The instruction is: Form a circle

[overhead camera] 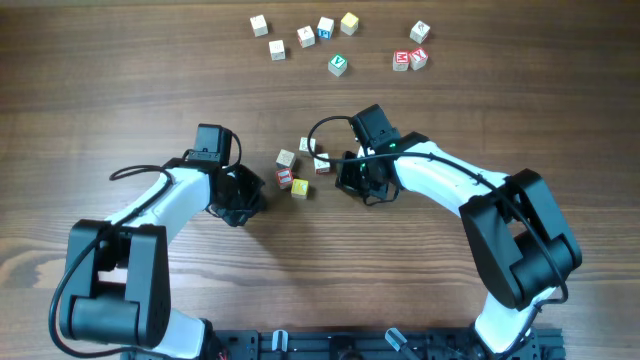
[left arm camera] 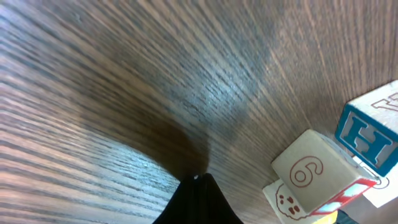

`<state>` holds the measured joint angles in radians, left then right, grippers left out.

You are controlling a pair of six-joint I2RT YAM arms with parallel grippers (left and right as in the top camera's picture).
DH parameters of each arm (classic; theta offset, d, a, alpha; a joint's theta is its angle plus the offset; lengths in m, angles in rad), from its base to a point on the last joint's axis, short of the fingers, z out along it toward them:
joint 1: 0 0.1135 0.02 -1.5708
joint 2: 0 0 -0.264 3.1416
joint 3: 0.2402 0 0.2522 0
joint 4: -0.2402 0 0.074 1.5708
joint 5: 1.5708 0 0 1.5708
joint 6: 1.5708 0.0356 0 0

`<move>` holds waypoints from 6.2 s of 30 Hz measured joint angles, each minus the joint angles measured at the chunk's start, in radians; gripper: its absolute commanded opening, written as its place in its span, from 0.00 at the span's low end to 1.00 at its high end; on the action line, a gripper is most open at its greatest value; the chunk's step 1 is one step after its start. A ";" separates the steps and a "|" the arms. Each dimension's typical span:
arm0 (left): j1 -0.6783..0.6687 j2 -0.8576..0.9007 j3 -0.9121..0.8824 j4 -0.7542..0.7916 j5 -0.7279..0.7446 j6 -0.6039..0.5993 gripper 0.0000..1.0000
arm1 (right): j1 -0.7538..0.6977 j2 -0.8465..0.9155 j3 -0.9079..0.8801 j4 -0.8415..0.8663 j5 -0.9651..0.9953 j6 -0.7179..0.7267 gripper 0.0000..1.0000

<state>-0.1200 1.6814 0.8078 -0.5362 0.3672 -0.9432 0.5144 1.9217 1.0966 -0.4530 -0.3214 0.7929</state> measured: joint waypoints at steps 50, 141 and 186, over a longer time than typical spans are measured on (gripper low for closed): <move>0.211 -0.016 0.024 -0.100 -0.161 0.109 0.04 | -0.225 -0.009 -0.003 0.209 -0.218 0.338 0.05; 0.248 -0.017 0.023 -0.050 -0.187 0.116 0.08 | -0.076 0.202 0.202 0.108 -0.285 -0.146 0.05; 0.248 -0.017 0.022 -0.012 -0.245 0.116 0.04 | 0.006 0.085 0.200 -0.416 -0.011 -0.174 0.04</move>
<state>0.1276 1.6642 0.8299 -0.5480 0.1219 -0.8268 0.5209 2.0064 1.2964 -0.8688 -0.3328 0.6186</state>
